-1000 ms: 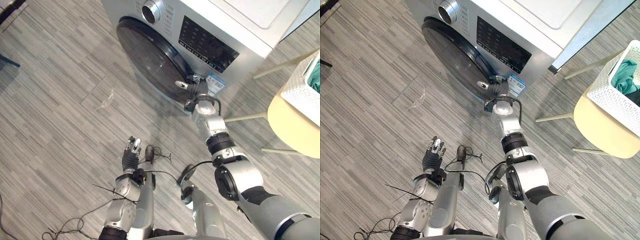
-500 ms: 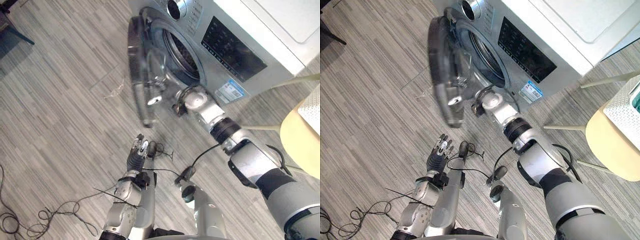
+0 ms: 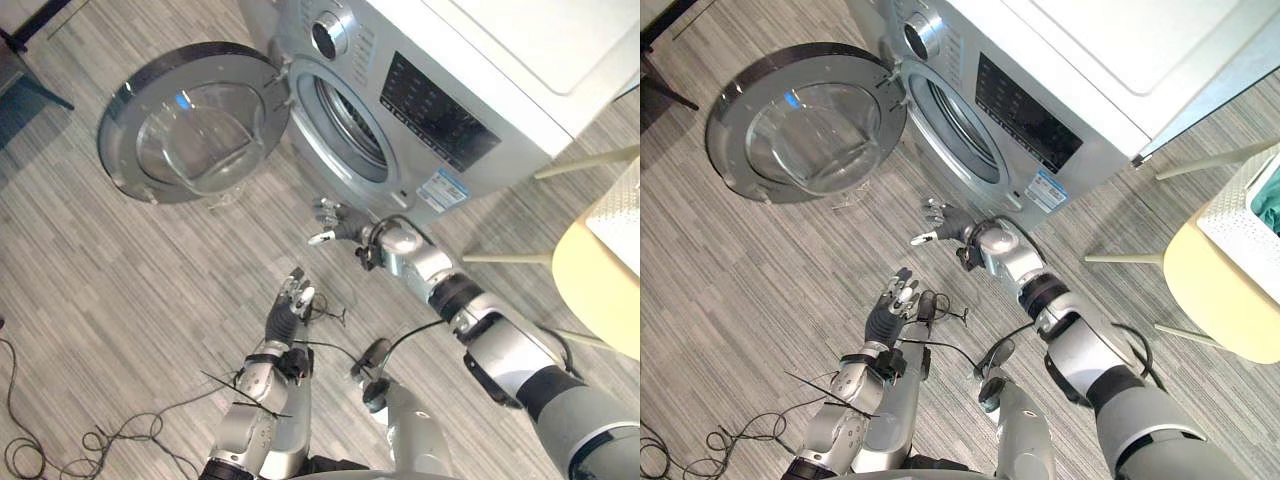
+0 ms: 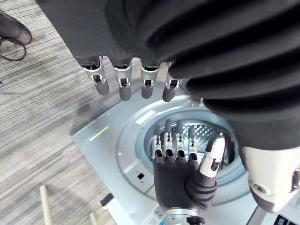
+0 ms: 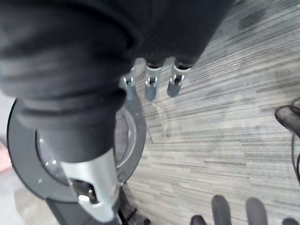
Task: Pick up the laundry basket with both hands and put the clothes into the washing machine.
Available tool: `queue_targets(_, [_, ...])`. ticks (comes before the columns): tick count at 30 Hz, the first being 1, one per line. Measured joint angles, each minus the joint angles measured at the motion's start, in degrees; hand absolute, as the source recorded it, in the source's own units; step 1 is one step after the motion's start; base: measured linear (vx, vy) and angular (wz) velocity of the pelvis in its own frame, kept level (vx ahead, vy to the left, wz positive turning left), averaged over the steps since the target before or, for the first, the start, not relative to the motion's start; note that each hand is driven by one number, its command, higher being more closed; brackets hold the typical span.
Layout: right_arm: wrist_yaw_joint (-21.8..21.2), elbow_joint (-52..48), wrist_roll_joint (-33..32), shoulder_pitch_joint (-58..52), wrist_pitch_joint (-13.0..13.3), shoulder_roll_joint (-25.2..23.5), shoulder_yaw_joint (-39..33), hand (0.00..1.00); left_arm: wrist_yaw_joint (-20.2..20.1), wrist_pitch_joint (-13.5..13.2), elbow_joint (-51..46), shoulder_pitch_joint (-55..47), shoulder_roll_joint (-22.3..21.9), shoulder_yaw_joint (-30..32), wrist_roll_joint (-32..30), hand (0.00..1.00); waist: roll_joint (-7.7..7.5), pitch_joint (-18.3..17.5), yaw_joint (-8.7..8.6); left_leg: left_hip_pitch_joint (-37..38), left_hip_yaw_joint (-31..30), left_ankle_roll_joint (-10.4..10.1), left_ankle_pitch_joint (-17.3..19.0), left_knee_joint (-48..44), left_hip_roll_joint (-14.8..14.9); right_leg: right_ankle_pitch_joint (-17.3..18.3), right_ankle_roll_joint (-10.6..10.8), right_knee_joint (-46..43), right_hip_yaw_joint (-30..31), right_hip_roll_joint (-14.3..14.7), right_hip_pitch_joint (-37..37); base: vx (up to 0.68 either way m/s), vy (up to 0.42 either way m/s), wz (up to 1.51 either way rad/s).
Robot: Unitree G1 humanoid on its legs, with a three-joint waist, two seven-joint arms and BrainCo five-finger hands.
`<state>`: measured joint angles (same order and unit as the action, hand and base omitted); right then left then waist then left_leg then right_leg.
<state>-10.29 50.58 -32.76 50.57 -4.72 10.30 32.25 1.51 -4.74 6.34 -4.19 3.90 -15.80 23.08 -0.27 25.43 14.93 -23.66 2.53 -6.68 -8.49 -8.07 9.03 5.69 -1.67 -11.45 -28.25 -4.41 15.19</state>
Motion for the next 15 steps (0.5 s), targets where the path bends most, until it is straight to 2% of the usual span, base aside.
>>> queue_targets(3, [1.6, 3.9, 2.0, -4.2, 0.9, -2.4, -4.3, 0.0, 0.0, 0.7, 3.9, 4.5, 1.2, 1.5, -3.8, 0.0, 0.0, 0.0, -0.23, 0.0, 0.0, 0.1, 0.1, -0.5, 0.2, -0.4, -0.1, 0.8, 1.5, 0.6, 0.1, -0.1, 0.014, -0.22])
queue_targets(4, [2.4, 5.7, 3.2, -5.8, 1.1, -3.4, -6.2, 0.0, 0.3, 1.0, 6.5, 7.7, 1.5, 4.2, -5.5, 0.0, 0.0, 0.0, -0.76, 0.0, -0.4, 0.1, 0.2, -0.5, 0.3, -0.9, -0.2, 1.2, 2.0, 0.9, 0.2, -0.11, 0.021, -0.25])
queue_targets(5, [2.9, 7.4, 4.3, -7.1, 1.2, -4.4, -8.4, 0.0, 1.2, 1.3, 9.4, 10.9, 2.0, 7.5, -6.3, 0.0, 0.0, 0.0, -1.61, -0.1, -1.0, 0.0, 0.8, -0.5, 0.5, -1.5, -0.2, 1.9, 2.4, 1.3, 0.3, -0.12, 0.035, -0.23])
queue_targets(7, [4.4, 9.0, 6.4, -9.9, 2.2, -5.5, -13.1, 0.0, 3.6, 1.9, 13.6, 16.5, 3.6, 11.8, -7.8, 0.0, 0.01, 0.0, -1.76, -0.1, -1.0, 0.6, 3.6, -0.4, 1.1, -2.0, 0.1, 2.3, 3.3, 2.1, 1.1, -0.11, 0.048, -0.27])
queue_targets(10, [7.3, 12.2, 8.5, -14.1, 2.1, -6.7, -19.4, 0.0, 6.8, 2.2, 17.4, 22.9, 6.9, 16.8, -8.1, 0.0, -0.1, -0.1, -3.26, -1.0, -0.9, 1.0, 4.1, 0.0, 0.9, -3.1, 0.4, 2.7, 3.6, 2.1, 2.1, -0.08, 0.062, -0.11])
queue_targets(12, [9.1, 12.5, 10.7, -17.0, 2.1, -7.2, -21.7, 0.0, 8.7, 2.1, 17.7, 24.4, 8.4, 18.9, -8.1, 0.0, -0.14, -0.1, -3.73, -0.9, 0.0, 1.0, 4.2, -0.1, 0.9, -3.8, 0.7, 3.3, 4.5, 2.0, 2.2, -0.05, 0.073, -0.2])
queue_targets(13, [10.2, 12.5, 12.6, -19.1, 2.1, -7.8, -24.5, 0.0, 9.9, 2.1, 17.8, 24.4, 8.9, 20.9, -8.2, 0.0, -0.26, -0.1, -4.53, -0.8, 0.7, 1.1, 4.3, -0.3, 1.0, -4.2, 0.9, 3.6, 5.1, 1.9, 2.2, -0.01, 0.051, -0.19])
queue_targets(15, [11.6, 12.1, 13.9, -22.5, 2.1, -8.9, -28.6, 0.0, 10.8, 2.3, 18.0, 23.9, 8.5, 22.1, -8.2, 0.0, -0.4, -0.2, -4.81, -0.6, 2.0, 1.6, 4.8, -1.5, 1.0, -4.4, 1.1, 3.5, 6.2, 1.8, 2.2, 0.01, 0.044, -0.29])
